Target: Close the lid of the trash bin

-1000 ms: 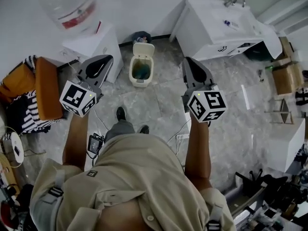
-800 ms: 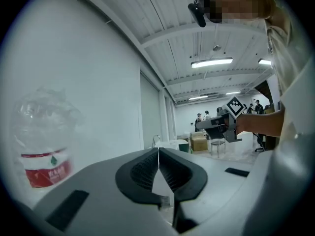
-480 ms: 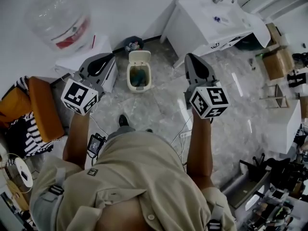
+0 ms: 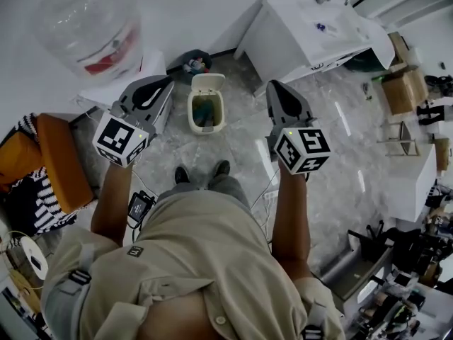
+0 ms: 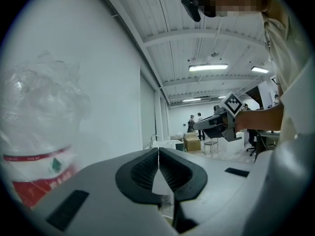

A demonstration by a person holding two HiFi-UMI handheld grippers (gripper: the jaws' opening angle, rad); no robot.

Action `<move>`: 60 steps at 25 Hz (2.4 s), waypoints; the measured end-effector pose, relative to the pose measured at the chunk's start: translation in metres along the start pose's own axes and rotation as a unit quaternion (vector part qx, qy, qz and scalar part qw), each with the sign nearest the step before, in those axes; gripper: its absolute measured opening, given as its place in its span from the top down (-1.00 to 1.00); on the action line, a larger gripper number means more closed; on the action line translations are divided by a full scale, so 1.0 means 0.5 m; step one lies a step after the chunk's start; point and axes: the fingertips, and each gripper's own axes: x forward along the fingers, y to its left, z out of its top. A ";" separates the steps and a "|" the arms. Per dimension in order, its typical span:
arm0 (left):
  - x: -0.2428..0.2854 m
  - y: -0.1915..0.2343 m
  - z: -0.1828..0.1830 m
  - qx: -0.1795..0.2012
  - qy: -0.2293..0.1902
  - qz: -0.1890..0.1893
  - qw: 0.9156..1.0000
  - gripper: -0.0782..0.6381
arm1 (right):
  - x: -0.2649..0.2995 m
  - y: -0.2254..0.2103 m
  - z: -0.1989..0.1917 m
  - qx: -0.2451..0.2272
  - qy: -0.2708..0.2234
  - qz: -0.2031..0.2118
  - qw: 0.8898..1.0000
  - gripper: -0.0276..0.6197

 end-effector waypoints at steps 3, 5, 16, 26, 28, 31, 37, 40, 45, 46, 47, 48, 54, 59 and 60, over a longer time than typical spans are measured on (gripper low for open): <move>-0.005 0.025 -0.021 -0.006 0.009 0.010 1.000 0.73 | 0.042 0.004 -0.014 0.004 0.007 0.011 1.000 0.84; -0.008 0.041 -0.032 -0.010 0.015 0.020 1.000 0.73 | 0.068 0.002 -0.021 0.008 0.010 0.019 1.000 0.84; 0.005 0.123 -0.066 -0.024 0.045 0.082 0.995 0.72 | 0.253 -0.033 -0.055 0.019 0.036 0.083 0.996 0.84; 0.061 0.169 -0.130 -0.057 0.072 0.122 0.988 0.72 | 0.428 -0.083 -0.149 0.030 0.095 0.132 0.986 0.83; 0.070 0.173 -0.138 -0.066 0.076 0.129 0.986 0.72 | 0.456 -0.090 -0.172 0.031 0.109 0.141 0.984 0.83; 0.077 0.181 -0.156 -0.083 0.085 0.143 0.983 0.73 | 0.495 -0.096 -0.208 0.032 0.127 0.153 0.980 0.83; 0.087 0.190 -0.219 -0.109 0.102 0.159 0.976 0.73 | 0.573 -0.101 -0.307 0.031 0.169 0.174 0.970 0.83; 0.088 0.185 -0.262 -0.128 0.133 0.161 0.969 0.72 | 0.609 -0.105 -0.365 0.038 0.192 0.183 0.963 0.83; 0.099 0.176 -0.320 -0.151 0.166 0.160 0.961 0.72 | 0.664 -0.119 -0.468 0.043 0.233 0.191 0.953 0.83; 0.101 0.175 -0.329 -0.154 0.170 0.161 0.960 0.72 | 0.674 -0.121 -0.488 0.045 0.240 0.193 0.950 0.83; 0.102 0.174 -0.338 -0.157 0.172 0.162 0.959 0.72 | 0.683 -0.123 -0.508 0.046 0.247 0.194 0.948 0.83; 0.104 0.175 -0.346 -0.158 0.171 0.163 0.959 0.72 | 0.692 -0.125 -0.528 0.047 0.254 0.195 0.946 0.83; 0.118 0.182 -0.385 -0.163 0.164 0.174 0.957 0.73 | 0.738 -0.142 -0.642 0.052 0.292 0.199 0.934 0.83; 0.133 0.180 -0.421 -0.167 0.162 0.174 0.957 0.72 | 0.768 -0.150 -0.746 0.046 0.329 0.205 0.921 0.77; 0.134 0.175 -0.432 -0.171 0.166 0.173 0.956 0.72 | 0.771 -0.151 -0.768 0.044 0.338 0.207 0.917 0.64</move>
